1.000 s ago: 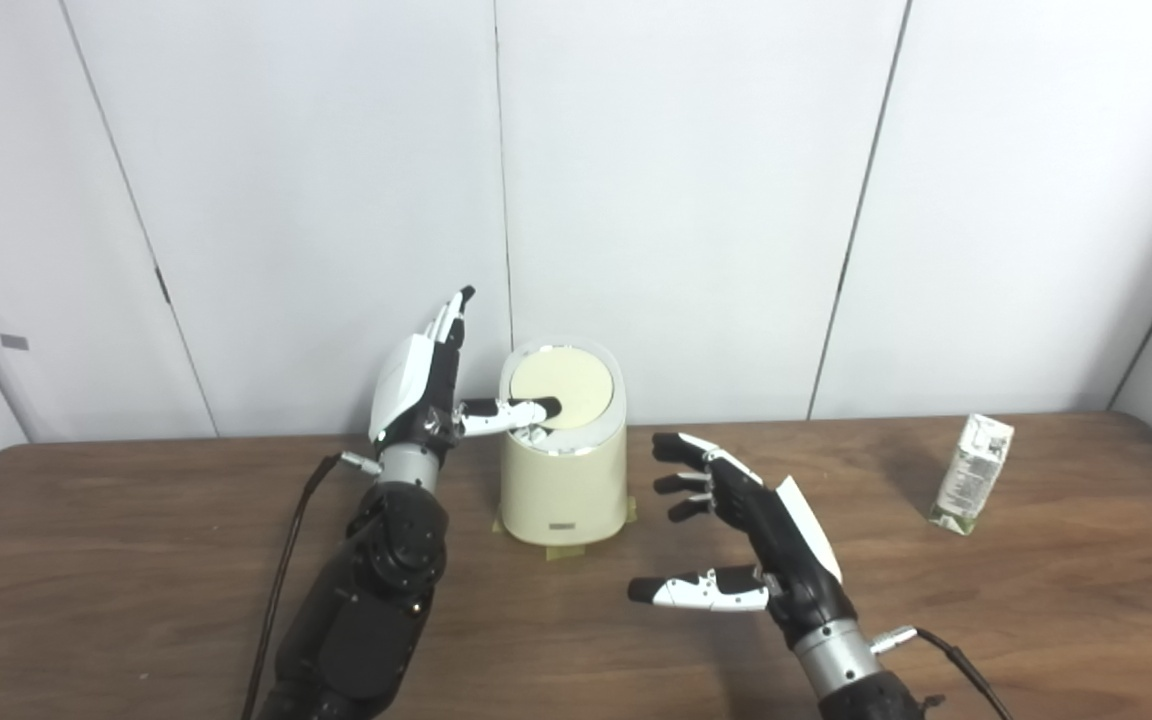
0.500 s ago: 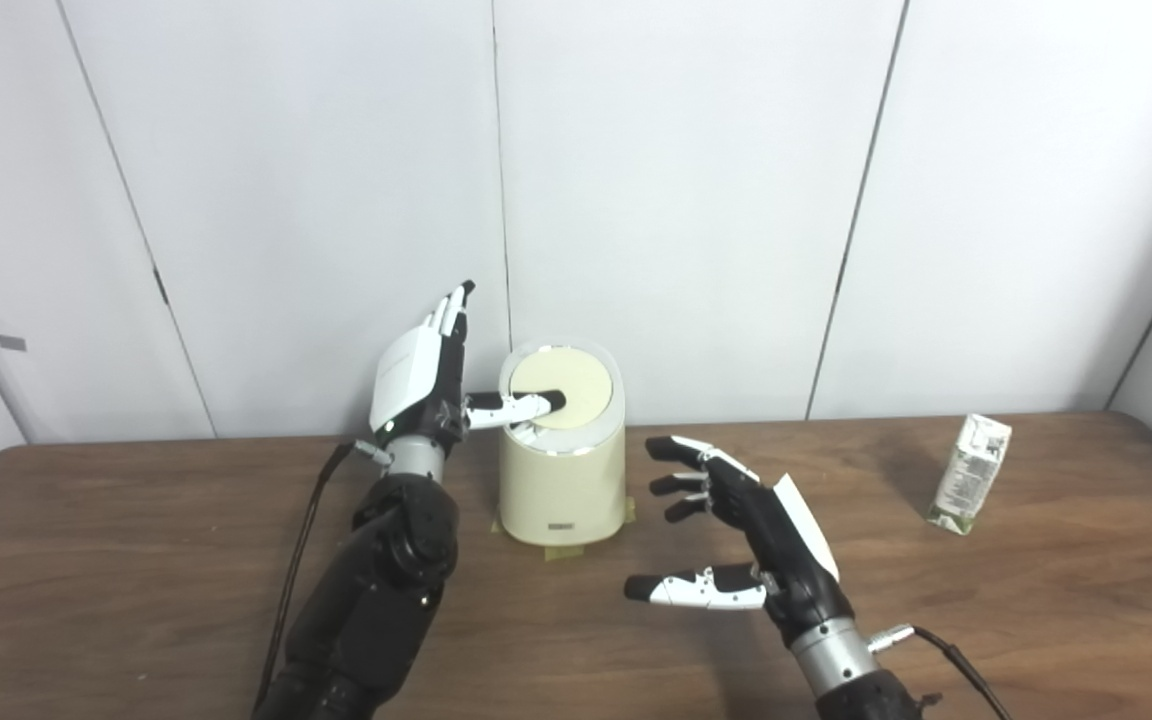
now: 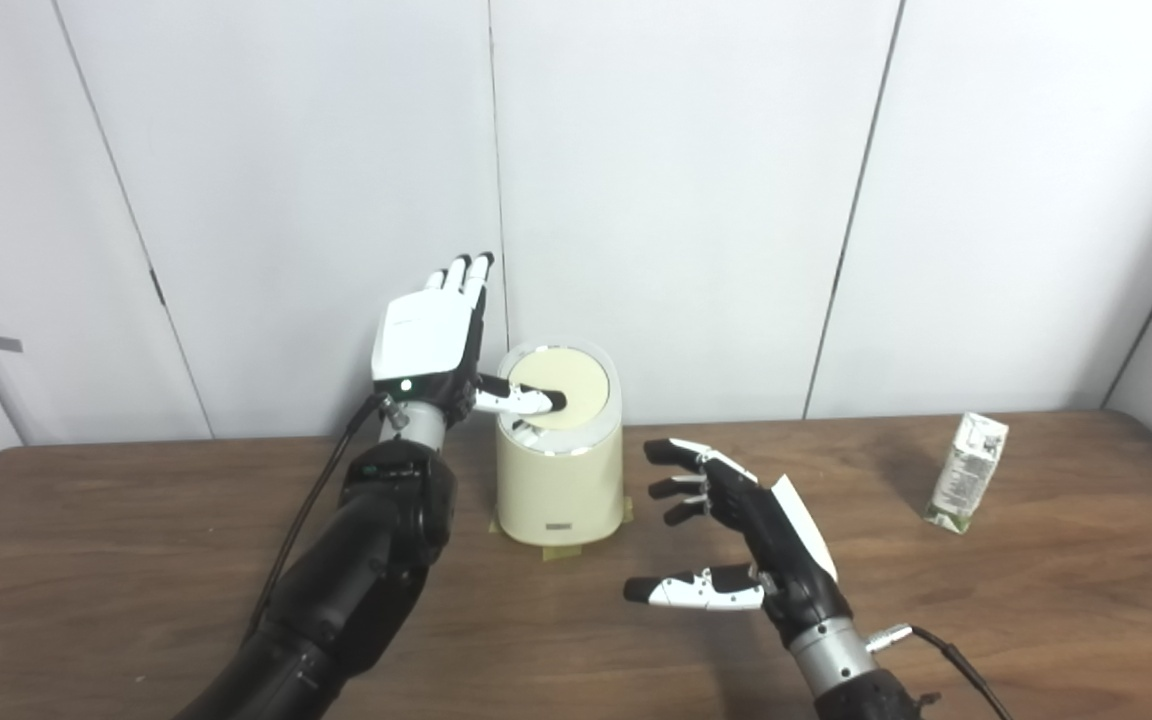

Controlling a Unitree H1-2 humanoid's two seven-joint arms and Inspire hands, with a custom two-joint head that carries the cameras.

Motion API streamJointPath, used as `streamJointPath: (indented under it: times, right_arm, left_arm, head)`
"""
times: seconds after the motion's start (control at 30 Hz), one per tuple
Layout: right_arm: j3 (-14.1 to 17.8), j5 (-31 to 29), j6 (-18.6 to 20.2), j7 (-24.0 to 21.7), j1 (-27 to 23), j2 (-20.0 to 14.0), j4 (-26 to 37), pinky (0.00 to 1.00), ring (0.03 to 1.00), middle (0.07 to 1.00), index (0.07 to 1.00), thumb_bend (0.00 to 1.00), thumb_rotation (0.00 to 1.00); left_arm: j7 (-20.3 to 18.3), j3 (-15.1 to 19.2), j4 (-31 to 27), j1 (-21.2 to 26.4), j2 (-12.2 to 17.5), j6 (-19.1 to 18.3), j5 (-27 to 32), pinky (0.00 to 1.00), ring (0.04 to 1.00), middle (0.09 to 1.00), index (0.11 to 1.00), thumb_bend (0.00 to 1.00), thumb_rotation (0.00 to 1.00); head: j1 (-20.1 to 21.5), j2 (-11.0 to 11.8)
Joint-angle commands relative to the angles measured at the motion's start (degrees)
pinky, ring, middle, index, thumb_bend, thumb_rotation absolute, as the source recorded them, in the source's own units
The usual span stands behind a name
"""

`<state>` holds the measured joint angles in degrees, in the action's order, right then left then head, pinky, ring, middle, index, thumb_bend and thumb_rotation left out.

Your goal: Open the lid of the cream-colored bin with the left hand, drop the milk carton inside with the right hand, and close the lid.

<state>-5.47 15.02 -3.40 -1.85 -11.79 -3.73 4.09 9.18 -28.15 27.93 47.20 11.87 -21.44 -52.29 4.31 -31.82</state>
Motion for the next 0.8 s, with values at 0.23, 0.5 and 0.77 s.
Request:
streamJointPath:
  times: [0.23, 0.5, 0.77]
  right_arm:
    - [0.4, -0.45, -1.64, 0.8, -2.3, 0.1, 1.89, 0.58, 0.701, 0.801, 0.762, 0.72, 0.11]
    - [0.55, -0.59, -2.22, 0.76, -2.57, -0.31, 0.99, 0.58, 0.701, 0.804, 0.762, 0.71, 0.13]
    - [1.14, -0.7, -3.51, 1.33, -2.95, -0.84, -0.36, 0.56, 0.693, 0.791, 0.767, 0.72, 0.12]
  left_arm:
    - [-0.42, 4.56, -1.11, -2.83, -1.19, 1.1, 5.49, 0.79, 0.941, 0.982, 1.0, 0.99, 0.24]
    - [-0.42, 23.62, -8.06, -4.46, -6.92, 12.05, 30.09, 0.81, 0.95, 0.988, 1.0, 0.94, 0.4]
    - [-8.58, 29.23, -24.27, -13.07, -4.04, 13.41, 43.41, 0.89, 0.956, 0.955, 0.988, 0.9, 0.31]
  head:
    - [-0.12, 0.07]
    - [-0.91, 0.42]
    - [-1.84, 0.6]
